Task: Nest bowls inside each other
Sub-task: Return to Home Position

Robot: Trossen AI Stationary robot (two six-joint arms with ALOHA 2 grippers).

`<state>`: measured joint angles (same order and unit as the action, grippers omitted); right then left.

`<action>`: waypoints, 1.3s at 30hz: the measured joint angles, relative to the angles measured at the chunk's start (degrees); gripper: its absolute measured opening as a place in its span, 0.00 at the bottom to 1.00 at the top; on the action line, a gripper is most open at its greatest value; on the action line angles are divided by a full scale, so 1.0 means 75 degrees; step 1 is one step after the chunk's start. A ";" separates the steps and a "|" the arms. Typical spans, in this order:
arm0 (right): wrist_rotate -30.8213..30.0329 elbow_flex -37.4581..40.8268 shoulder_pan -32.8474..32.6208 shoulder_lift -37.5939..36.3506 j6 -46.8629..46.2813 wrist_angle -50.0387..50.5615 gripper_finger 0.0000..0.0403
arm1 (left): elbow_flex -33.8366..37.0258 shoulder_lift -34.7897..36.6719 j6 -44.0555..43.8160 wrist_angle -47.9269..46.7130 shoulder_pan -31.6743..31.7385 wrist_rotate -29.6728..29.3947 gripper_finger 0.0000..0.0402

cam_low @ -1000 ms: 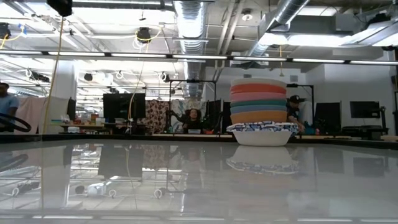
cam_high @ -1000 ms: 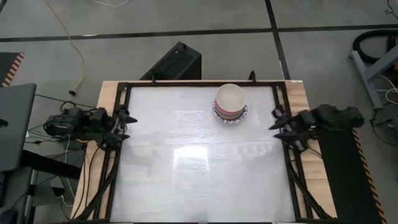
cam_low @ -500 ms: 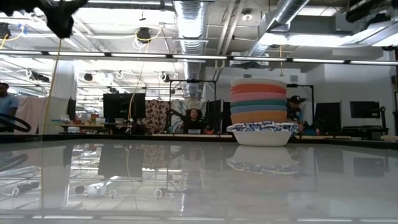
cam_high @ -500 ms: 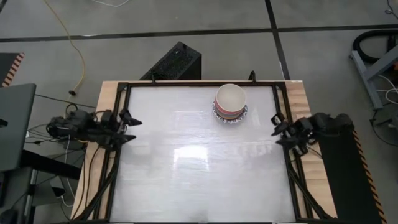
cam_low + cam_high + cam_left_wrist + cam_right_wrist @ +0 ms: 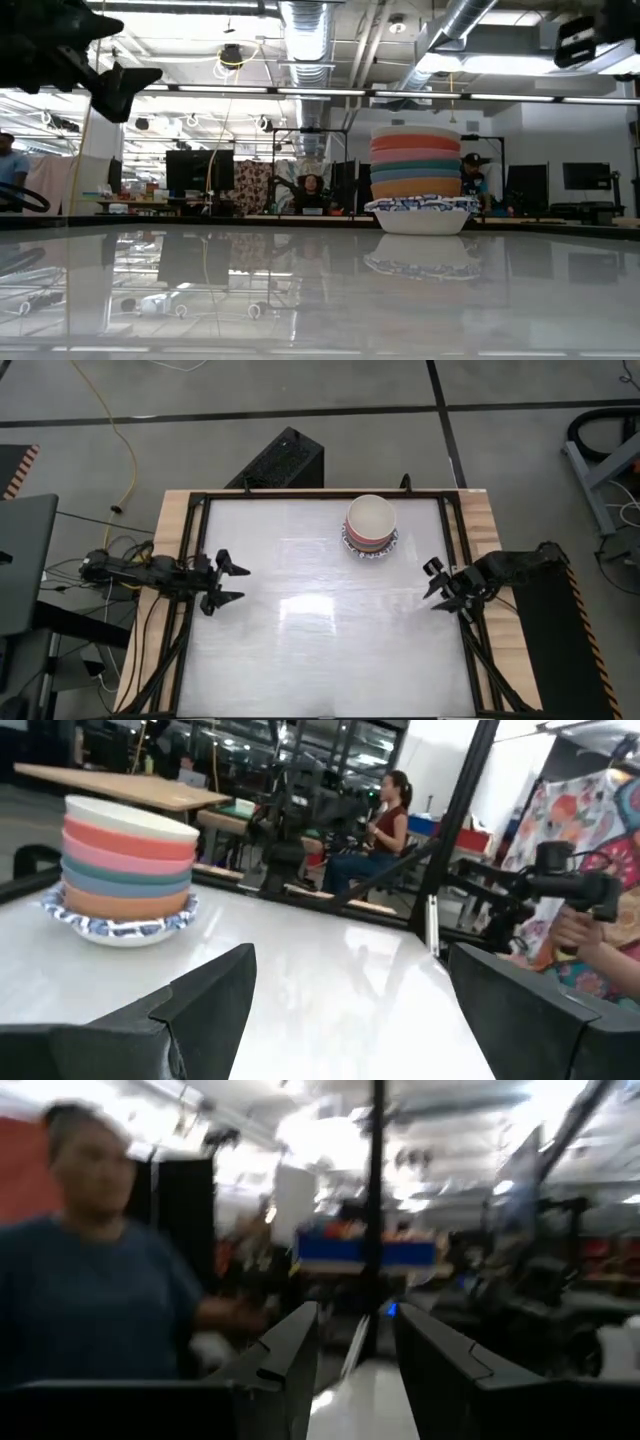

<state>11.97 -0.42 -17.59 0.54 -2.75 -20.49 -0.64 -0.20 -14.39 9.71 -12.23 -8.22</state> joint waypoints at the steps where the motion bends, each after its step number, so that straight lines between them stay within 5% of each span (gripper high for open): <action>1: 0.0116 0.0002 -0.0061 0.0000 0.0109 0.0257 0.38 | 0.0002 -0.0007 0.0100 0.0016 0.0000 0.0002 0.80; 14: -0.0623 0.0008 -0.0453 0.0303 0.0405 0.2375 0.38 | 0.0014 -0.0005 0.0686 -0.0334 0.0006 0.0918 0.80; 21: -0.0703 0.0008 -0.0434 0.0434 0.0946 0.2355 0.38 | 0.0023 -0.0002 0.1031 -0.0550 0.0006 0.0450 0.80; 26: -0.2139 0.0011 -0.0334 0.0437 0.0599 0.2400 0.38 | 0.0025 -0.0005 0.1050 -0.0815 0.0067 -0.0454 0.80; 31: -0.2293 0.0012 -0.0131 0.0437 0.1033 0.2286 0.38 | 0.0029 -0.0002 0.1162 -0.0831 0.0574 -0.0439 0.80; 39: -0.2273 0.0014 0.0550 0.0436 0.1485 0.1753 0.38 | 0.0035 -0.0005 0.0987 -0.1023 0.2092 0.0762 0.80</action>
<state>-5.08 -0.32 -13.46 3.80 8.38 -7.34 -0.38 -0.23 -6.98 2.04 3.46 -2.51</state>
